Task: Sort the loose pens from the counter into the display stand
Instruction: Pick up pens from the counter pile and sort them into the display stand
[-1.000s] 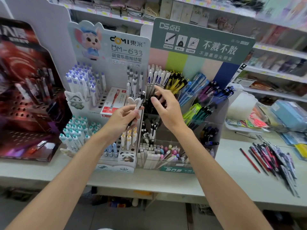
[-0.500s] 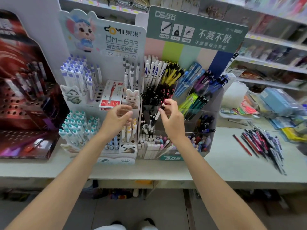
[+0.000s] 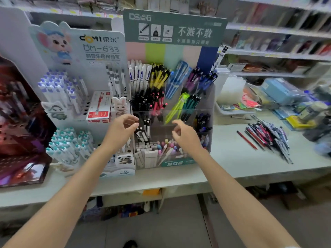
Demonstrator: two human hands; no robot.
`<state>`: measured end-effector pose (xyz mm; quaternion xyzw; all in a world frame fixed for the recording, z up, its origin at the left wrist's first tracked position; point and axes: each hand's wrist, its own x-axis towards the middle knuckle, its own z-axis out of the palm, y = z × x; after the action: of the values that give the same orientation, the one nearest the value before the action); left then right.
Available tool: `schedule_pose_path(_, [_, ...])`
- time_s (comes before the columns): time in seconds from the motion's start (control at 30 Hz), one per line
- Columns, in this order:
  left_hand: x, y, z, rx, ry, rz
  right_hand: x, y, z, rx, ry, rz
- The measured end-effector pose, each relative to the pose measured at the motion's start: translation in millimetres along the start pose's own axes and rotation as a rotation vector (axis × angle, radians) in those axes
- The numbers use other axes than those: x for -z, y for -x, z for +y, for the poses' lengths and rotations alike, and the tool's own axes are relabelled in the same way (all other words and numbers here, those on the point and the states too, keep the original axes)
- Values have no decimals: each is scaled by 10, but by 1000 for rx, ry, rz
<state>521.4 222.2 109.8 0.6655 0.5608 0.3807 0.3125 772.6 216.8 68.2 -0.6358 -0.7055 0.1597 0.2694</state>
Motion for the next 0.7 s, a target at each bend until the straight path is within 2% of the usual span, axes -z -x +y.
schedule_pose_path(0.1, [-388, -55, 249, -97, -176, -43, 582, 279, 639, -135, 85, 0])
schedule_pose_path(0.2, [-995, -101, 545, -186, -360, -97, 1230, 705, 1433, -295, 248, -130])
schedule_pose_path(0.3, [-1786, -51, 917, -202, -381, -168, 1790, 1186, 2134, -407, 292, -193])
schedule_pose_path(0.47, [-3166, 66, 1412, -188, -360, -317, 2405, 1662, 3040, -517, 235, -145])
schedule_pose_path(0.7, [-4517, -188, 1642, -93, -347, -429, 2740, 1605, 3975, -552, 163, -106])
